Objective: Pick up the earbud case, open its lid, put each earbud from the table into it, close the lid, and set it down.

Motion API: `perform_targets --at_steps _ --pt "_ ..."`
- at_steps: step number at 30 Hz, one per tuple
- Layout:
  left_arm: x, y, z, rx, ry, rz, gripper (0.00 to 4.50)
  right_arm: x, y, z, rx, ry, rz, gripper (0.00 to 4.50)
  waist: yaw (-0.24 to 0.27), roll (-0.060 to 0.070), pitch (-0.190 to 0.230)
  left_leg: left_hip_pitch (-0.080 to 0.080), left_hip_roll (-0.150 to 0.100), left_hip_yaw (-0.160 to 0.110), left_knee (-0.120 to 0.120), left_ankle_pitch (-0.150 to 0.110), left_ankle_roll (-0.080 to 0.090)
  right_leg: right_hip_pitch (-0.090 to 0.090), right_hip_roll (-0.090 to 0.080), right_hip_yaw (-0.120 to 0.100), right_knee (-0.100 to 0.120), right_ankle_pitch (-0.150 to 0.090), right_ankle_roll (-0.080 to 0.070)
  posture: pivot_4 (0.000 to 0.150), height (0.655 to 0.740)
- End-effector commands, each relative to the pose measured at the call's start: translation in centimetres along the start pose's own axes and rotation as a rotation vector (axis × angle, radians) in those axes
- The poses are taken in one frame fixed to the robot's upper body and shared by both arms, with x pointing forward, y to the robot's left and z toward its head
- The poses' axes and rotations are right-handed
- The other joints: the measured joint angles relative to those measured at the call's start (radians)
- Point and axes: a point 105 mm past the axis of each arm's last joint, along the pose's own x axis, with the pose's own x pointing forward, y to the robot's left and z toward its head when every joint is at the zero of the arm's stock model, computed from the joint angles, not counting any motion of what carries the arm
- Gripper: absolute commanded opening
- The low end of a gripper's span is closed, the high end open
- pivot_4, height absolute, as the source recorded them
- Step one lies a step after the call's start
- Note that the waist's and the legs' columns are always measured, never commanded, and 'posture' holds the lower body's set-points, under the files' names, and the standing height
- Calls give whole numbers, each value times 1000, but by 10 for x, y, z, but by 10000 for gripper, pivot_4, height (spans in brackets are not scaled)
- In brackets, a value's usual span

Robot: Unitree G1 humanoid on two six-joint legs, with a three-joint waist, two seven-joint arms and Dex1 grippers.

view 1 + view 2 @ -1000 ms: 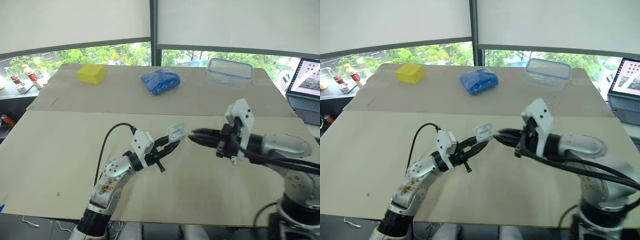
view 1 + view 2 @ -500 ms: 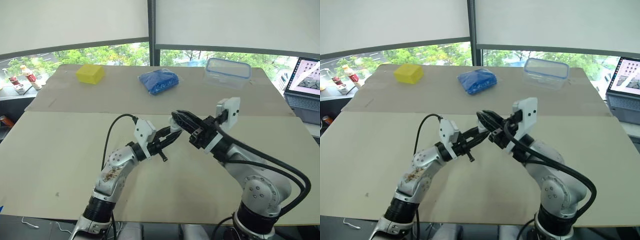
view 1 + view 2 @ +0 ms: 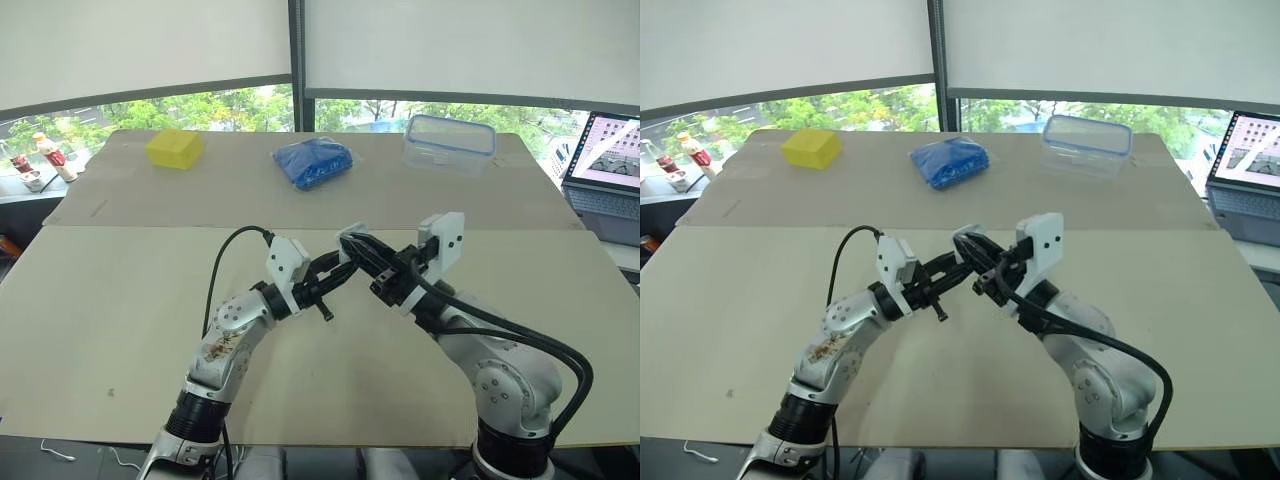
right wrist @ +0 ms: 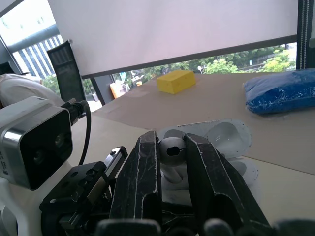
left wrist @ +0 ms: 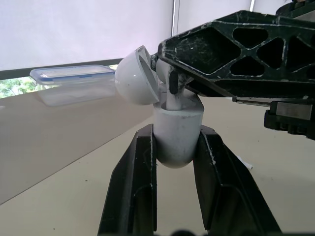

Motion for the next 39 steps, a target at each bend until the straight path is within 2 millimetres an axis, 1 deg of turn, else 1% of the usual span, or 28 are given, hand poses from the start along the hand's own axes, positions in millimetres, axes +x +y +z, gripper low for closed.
perform_targets --at_steps 1,3,5,6,7,8,9,11,15,18,20,21,23,25,27,28,31,33,36,38,39 --pt "3 0 18 30 -68 -8 5280 -2 0 -3 -9 6 -7 3421 0 0 0 0 0 0 0 0 0 0 0 0 0 0 0 1500 6859" --pt "3 0 19 33 -73 -8 5281 -3 0 -7 -2 23 -14 3421 0 0 0 0 0 0 0 0 0 0 0 0 0 0 0 1500 6859" --pt "3 -1 19 41 -74 -14 5281 -4 -4 -6 -8 16 -40 3421 -1 0 0 0 0 0 0 0 0 0 0 0 0 0 0 1500 6859" --pt "3 -2 19 45 -73 -16 5281 -5 -5 -4 -13 7 -53 8421 -1 0 0 0 0 0 0 0 0 0 0 0 0 0 0 1500 6859" --pt "2 -2 18 48 -71 -16 5281 -6 -8 -1 -21 2 -66 8421 -1 0 0 0 0 0 0 0 0 0 0 0 0 0 0 1500 6859" --pt "2 -2 17 49 -68 -14 5281 -8 -9 2 -39 1 -74 14282 -1 0 0 0 0 0 0 0 0 0 0 0 0 0 0 1500 6859" --pt "1 -2 16 50 -63 -11 5281 -11 -10 6 -49 -1 -77 17059 0 0 0 0 0 0 0 0 0 0 0 0 0 0 0 1500 6859" --pt "-1 -2 14 51 -57 -4 5281 -18 -11 13 -66 0 -76 24549 3 0 0 0 0 0 0 0 0 0 0 0 0 0 0 1500 6859" --pt "-4 0 13 51 -52 5 5281 -35 -13 23 -91 19 -66 24736 3 0 0 -1 0 0 0 0 0 0 0 0 -1 0 0 1500 6859" --pt "-7 2 10 55 -42 20 5281 -57 -24 33 -189 45 -106 24736 3 0 0 -1 0 0 0 0 0 0 0 0 -1 0 0 1500 6859" --pt "-12 4 7 68 -31 30 5281 -78 -39 29 -277 125 -172 24736 6 0 0 -1 0 0 0 0 0 1 0 0 -2 0 0 1500 6859" --pt "-15 5 6 81 -25 30 5281 -91 -47 23 -318 180 -211 24736 10 0 0 -1 0 0 0 0 0 1 0 0 -2 0 0 1500 6859" --pt "-21 6 3 100 -10 33 5281 -121 -67 12 -399 282 -315 24736 18 0 0 -1 0 0 0 0 0 2 0 0 -4 0 1 1500 6859" --pt "-26 6 0 111 2 37 5281 -147 -84 5 -488 345 -409 24736 24 0 0 0 0 0 -1 0 0 3 0 0 -5 0 1 1500 6859" --pt "-30 5 -2 119 13 42 5281 -172 -96 -2 -505 389 -486 24736 24 0 0 0 0 1 0 0 0 3 0 0 -5 0 1 1500 6859" --pt "-32 5 -4 120 18 50 5281 -184 -97 -9 -494 420 -506 24736 23 0 0 1 0 1 0 0 0 4 0 1 -5 0 1 1500 6859" --pt "-37 3 -6 116 24 61 5281 -211 -95 -27 -424 491 -532 24736 22 0 0 2 1 1 -1 0 0 5 0 1 -5 0 1 1500 6859" --pt "-38 1 -7 115 26 58 5281 -224 -93 -36 -384 533 -542 24736 20 1 0 2 1 1 -1 0 0 5 1 1 -5 0 1 1500 6859" --pt "-40 -1 -8 116 31 54 5281 -240 -91 -45 -326 574 -563 24736 20 1 0 2 1 2 -1 0 0 5 0 2 -5 0 1 1500 6859" --pt "-40 -2 -9 117 32 53 5281 -246 -91 -47 -296 581 -586 24736 22 1 -1 2 1 2 -1 0 0 5 0 2 -5 0 1 1500 6859" --pt "-40 -2 -9 117 33 52 5281 -247 -92 -46 -289 573 -600 27278 23 1 -1 2 1 2 -1 0 0 5 0 2 -5 0 1 1500 6859"
